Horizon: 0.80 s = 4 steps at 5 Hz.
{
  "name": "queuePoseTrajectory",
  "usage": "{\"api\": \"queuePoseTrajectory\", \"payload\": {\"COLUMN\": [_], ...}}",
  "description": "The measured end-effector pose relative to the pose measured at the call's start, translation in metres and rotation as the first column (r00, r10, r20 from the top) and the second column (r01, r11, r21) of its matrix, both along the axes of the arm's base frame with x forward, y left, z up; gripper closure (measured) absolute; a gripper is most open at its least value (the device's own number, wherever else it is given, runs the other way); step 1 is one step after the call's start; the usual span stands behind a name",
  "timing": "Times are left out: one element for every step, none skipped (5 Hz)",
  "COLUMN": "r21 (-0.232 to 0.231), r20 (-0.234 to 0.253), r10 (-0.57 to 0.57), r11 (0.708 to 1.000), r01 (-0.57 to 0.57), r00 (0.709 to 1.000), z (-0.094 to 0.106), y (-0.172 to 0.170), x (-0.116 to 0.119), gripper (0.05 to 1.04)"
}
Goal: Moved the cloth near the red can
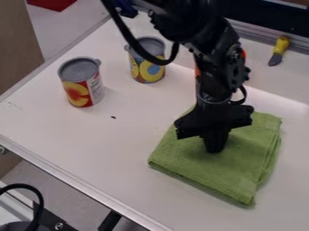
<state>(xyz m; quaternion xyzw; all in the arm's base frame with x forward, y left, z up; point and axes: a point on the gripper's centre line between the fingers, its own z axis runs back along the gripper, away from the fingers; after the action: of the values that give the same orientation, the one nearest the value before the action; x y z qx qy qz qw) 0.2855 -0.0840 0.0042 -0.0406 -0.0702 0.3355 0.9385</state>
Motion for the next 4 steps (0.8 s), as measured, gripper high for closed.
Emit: {"api": "queuePoseTrajectory", "payload": {"r21": [0.005,-0.006,-0.026,-0.032], "r20": [0.007,0.007,0.003,-0.001], "r10": [0.003,0.012,0.021,0.018], "r11": [1.000,1.000,0.999,0.999], "r01": [-0.003,-0.012,-0.021,-0.018], "r00": [1.000,1.000,1.000,1.000], "z": [-0.001,-0.001,0.003,0.002], "y": [-0.006,-0.012,-0.021,-0.026], "x": [0.009,0.013,0.017,0.018], "gripper": [1.031,1.031,1.031,1.031]}}
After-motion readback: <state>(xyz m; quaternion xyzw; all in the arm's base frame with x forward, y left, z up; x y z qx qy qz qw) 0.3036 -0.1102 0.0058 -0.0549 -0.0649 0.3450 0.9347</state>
